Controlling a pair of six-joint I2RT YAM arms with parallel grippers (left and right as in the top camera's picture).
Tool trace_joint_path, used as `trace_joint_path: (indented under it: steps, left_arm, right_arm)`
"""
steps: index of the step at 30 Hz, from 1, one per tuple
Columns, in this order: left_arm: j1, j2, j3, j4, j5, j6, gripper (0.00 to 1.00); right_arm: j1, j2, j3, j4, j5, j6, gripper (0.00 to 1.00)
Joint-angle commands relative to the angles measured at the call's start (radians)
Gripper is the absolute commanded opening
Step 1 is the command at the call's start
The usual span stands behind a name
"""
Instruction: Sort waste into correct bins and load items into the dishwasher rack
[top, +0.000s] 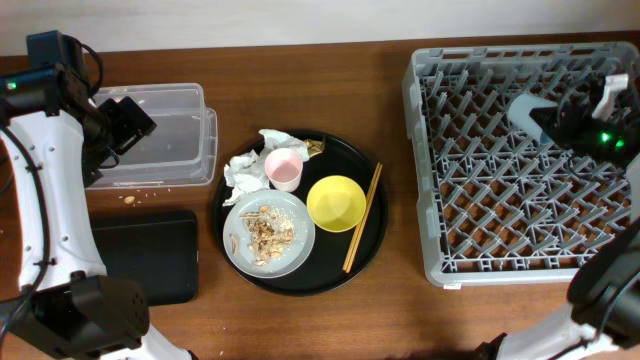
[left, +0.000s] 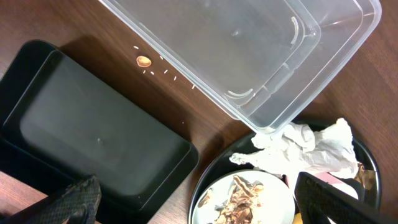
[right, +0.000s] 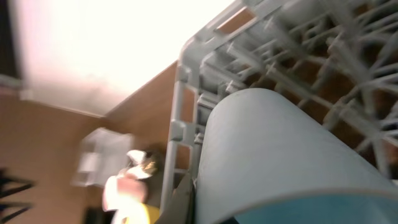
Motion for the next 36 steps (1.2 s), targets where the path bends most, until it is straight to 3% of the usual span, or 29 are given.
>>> trace_joint_path:
  steps: [1, 7, 15, 23, 29, 32, 33, 34, 35, 36]
  left_arm:
    - [0.005, -0.029, 0.018, -0.001, -0.007, -0.009, 0.99]
    - [0.005, -0.029, 0.018, -0.001, -0.007, -0.009, 0.99]
    - [0.005, -0.029, 0.018, -0.001, -0.007, -0.009, 0.99]
    - [0.005, -0.029, 0.018, -0.001, -0.007, -0.009, 0.99]
    - [0.005, -0.029, 0.018, -0.001, -0.007, -0.009, 0.99]
    - [0.005, -0.029, 0.018, -0.001, -0.007, -0.009, 0.99]
    - [0.005, -0.029, 0.018, -0.001, -0.007, -0.009, 0.99]
    - [0.005, -0.029, 0.018, -0.001, -0.007, -0.009, 0.99]
    - [0.005, -0.029, 0.018, -0.001, -0.007, -0.009, 0.99]
    - [0.005, -0.029, 0.018, -0.001, -0.007, -0.009, 0.99]
  right_arm:
    - [-0.029, 0.116, -0.020, 0.024, -0.315, -0.036, 0.04]
    - [-0.079, 0.220, -0.021, -0.041, -0.396, -0.036, 0.04]
    - [-0.137, 0.222, -0.022, -0.216, -0.269, -0.036, 0.04]
    - [-0.152, 0.153, -0.019, -0.274, -0.202, -0.023, 0.39]
    - [-0.153, -0.002, 0.000, -0.312, -0.115, 0.033, 0.41]
    - [-0.150, -0.117, 0.013, -0.311, 0.049, 0.132, 0.44]
    - [-0.150, -0.161, 0.013, -0.312, 0.130, 0.177, 0.50]
    - [-0.149, -0.213, 0.013, -0.317, 0.236, 0.223, 0.72]
    - [-0.149, -0.237, 0.013, -0.319, 0.271, 0.228, 0.80]
    - [-0.149, -0.255, 0.013, -0.323, 0.293, 0.228, 0.82]
